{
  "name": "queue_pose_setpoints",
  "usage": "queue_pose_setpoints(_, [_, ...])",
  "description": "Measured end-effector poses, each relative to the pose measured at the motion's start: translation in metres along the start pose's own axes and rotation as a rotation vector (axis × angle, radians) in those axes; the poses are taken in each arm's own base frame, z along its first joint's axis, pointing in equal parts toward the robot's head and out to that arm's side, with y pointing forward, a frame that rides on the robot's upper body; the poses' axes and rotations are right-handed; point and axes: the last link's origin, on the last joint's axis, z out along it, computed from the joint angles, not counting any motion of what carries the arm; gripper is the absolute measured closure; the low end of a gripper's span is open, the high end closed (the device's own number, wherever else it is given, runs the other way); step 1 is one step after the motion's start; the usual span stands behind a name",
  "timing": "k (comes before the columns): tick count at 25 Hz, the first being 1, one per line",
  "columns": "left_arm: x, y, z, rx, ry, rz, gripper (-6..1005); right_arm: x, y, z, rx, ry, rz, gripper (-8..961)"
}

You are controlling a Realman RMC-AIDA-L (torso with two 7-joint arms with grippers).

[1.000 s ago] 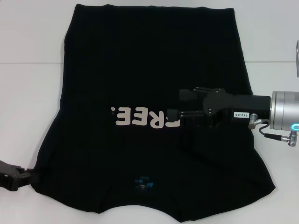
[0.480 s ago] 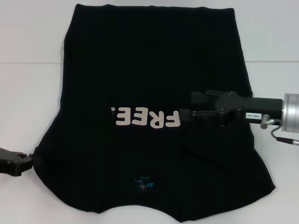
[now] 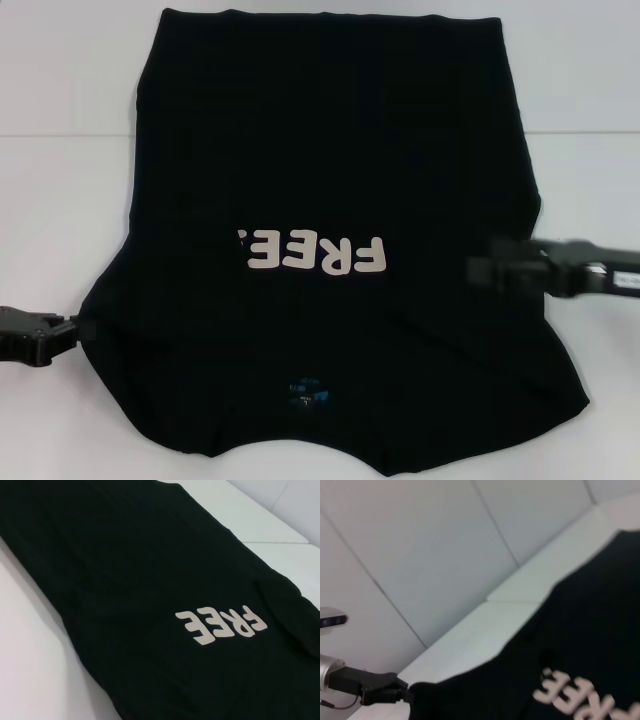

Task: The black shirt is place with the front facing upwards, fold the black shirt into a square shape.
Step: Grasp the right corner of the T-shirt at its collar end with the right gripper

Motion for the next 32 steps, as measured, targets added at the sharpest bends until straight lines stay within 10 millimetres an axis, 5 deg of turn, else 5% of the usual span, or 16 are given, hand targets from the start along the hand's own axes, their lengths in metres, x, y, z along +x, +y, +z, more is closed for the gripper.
queue_pose_setpoints(7, [-0.003,0.002,0.0,-0.001,0.004,-0.006,976,0.024,-0.015,-0.034,0.096,0.106,0.191,8])
queue_pose_setpoints(15, [-0.004,0.001,0.0,0.004,0.009,-0.012,975,0.035,-0.028,-0.05,0.198,0.185,0.298,9])
queue_pose_setpoints(32, [-0.003,0.002,0.001,0.001,0.013,-0.009,976,0.056,-0.031,-0.04,0.243,0.266,0.32,9])
